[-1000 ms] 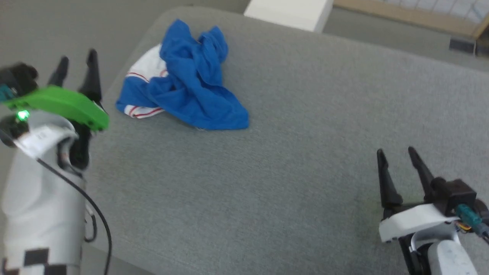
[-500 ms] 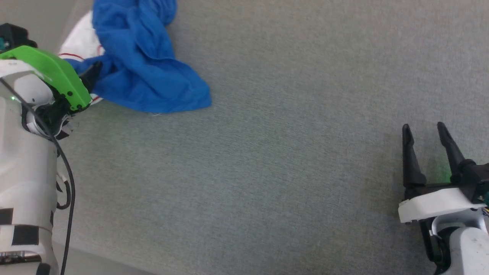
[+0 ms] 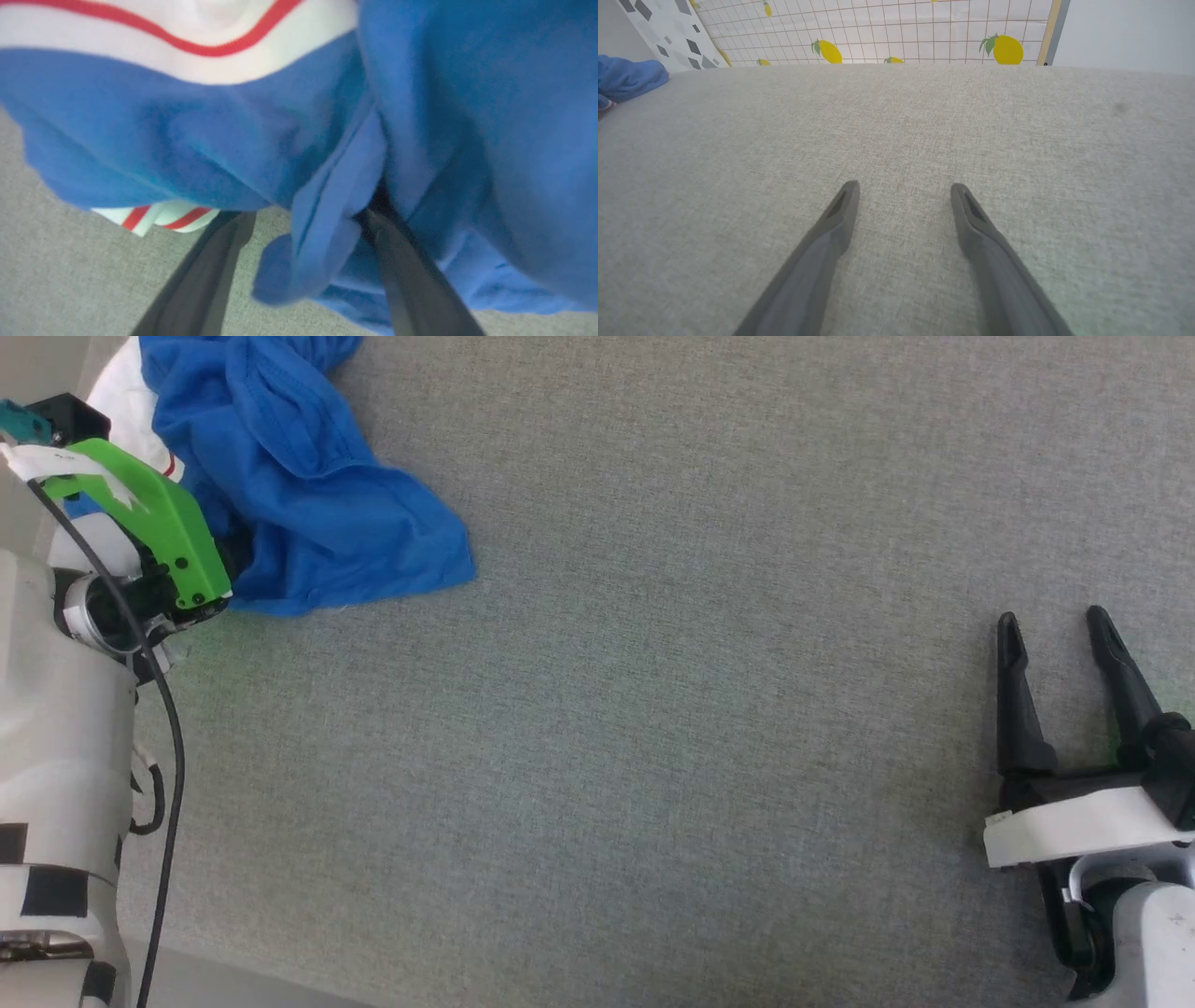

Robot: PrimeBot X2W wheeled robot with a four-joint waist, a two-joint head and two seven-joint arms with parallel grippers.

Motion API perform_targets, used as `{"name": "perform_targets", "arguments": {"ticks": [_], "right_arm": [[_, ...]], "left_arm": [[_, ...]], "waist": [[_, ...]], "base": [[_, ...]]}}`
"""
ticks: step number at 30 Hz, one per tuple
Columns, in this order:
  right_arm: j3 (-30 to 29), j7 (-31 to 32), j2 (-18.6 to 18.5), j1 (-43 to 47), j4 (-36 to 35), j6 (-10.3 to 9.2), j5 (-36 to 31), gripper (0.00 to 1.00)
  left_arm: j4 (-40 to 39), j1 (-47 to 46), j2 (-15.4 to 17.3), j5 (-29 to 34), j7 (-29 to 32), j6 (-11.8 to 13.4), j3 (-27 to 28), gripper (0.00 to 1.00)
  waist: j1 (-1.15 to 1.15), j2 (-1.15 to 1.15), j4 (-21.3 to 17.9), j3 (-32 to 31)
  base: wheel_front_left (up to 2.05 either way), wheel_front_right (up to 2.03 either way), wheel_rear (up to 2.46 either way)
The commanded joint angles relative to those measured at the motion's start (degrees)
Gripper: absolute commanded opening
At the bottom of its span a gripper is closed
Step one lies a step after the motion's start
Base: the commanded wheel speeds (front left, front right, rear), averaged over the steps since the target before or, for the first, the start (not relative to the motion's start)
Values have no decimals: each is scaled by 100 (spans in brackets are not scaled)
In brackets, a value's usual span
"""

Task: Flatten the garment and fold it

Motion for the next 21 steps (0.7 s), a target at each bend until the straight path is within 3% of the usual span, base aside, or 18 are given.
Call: {"name": "perform_targets", "arguments": {"ticks": [1,11,21], "right_arm": [[-54,57,-27,-71,123,-9,-25,100],[-53,-18,-27,-23,353,-9,59,100],[74,-302,-27,95,1006,-9,345,100]], "left_arm": [[137,235,-225,11,-38,-61,-124,0],[-313,160,-10,234,-1711,-68,-29,0],[-595,-399,206,327,-2750,-55,111,0]], "waist": [[0,-1,7,3],[0,-1,93,-396],[0,-1,88,-1347]], "base": [[0,0,0],[0,0,0],[0,0,0]]}}
